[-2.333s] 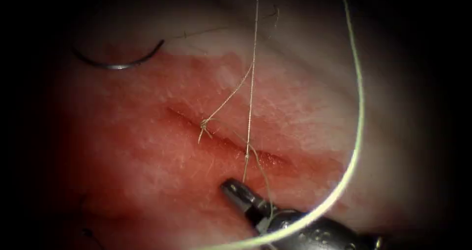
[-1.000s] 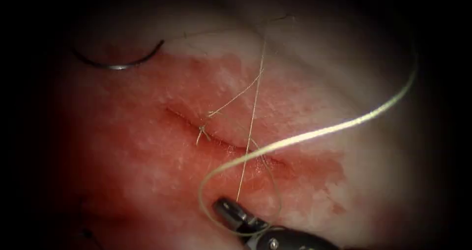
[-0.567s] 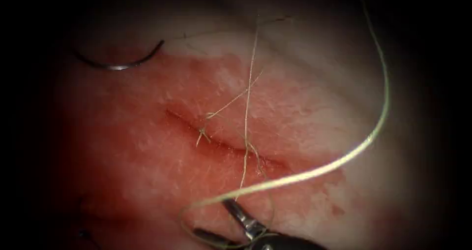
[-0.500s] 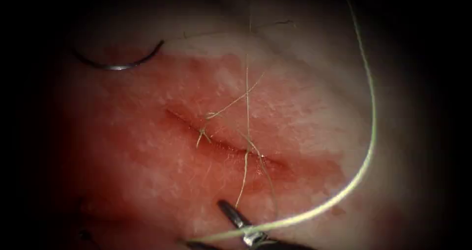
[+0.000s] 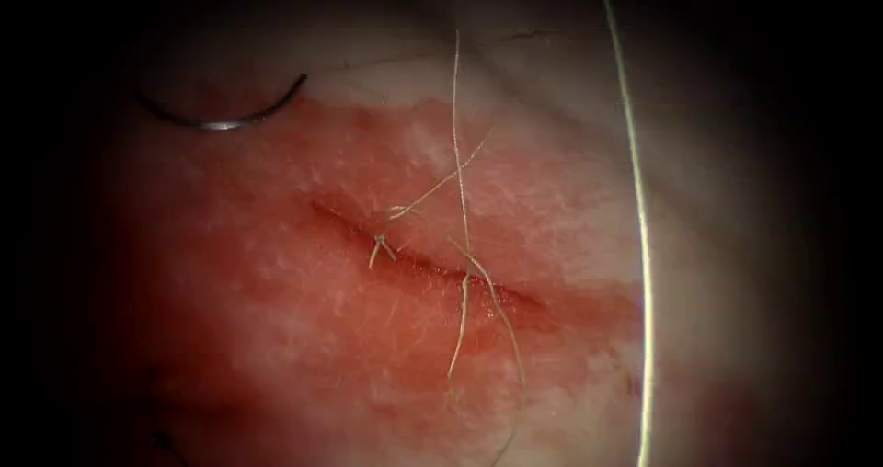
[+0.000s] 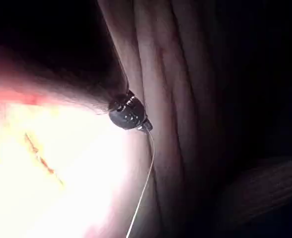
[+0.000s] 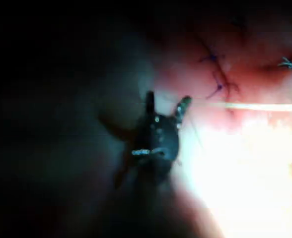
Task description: Wound Closure
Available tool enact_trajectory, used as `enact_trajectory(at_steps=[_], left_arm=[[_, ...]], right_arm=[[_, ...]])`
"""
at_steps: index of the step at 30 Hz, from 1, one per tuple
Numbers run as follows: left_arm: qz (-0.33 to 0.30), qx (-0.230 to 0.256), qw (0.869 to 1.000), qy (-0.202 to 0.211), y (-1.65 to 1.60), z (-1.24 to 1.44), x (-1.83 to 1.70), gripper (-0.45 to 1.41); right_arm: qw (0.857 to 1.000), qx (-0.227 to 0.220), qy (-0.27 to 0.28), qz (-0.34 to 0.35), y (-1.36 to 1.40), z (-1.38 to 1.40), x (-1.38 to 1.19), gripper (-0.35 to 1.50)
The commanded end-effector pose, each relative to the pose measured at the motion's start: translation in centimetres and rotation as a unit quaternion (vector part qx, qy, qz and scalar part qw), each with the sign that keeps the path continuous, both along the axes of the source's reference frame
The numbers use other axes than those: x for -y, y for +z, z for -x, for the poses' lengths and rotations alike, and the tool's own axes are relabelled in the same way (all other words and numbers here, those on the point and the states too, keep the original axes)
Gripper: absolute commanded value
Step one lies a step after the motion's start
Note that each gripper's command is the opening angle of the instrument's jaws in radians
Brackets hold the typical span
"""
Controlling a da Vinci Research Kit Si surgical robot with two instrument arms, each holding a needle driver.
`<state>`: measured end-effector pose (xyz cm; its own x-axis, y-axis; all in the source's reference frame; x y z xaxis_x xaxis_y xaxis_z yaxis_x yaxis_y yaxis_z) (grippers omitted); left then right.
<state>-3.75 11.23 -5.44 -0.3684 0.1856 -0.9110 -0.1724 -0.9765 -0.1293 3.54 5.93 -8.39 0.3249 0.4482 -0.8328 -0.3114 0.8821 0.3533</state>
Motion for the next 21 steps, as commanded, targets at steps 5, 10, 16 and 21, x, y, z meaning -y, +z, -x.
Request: enact_trajectory(at_steps=[5, 10, 16, 21], left_arm=[[0.007, 0.023, 1.0, 0.01, -0.1, 0.54, 0.0, -0.35], [0.012, 0.048, 0.998, 0.025, -0.27, 0.68, 0.16, -0.35], [0.02, 0.079, 0.996, 0.03, -0.65, 0.55, 0.52, -0.35], [0.01, 0.11, 0.994, 0.027, -0.91, 0.44, 0.93, -0.35]], right_arm=[[1.0, -0.001, -0.007, 0.0, 0.0, 0.27, 0.13, 1.48], [1.0, 0.003, -0.017, -0.002, -0.05, 0.64, 0.12, 1.43], [0.999, 0.032, -0.019, -0.011, -0.03, 1.24, -0.09, 1.41], [0.995, 0.081, -0.053, -0.033, 0.1, 1.84, -0.23, 1.33]])
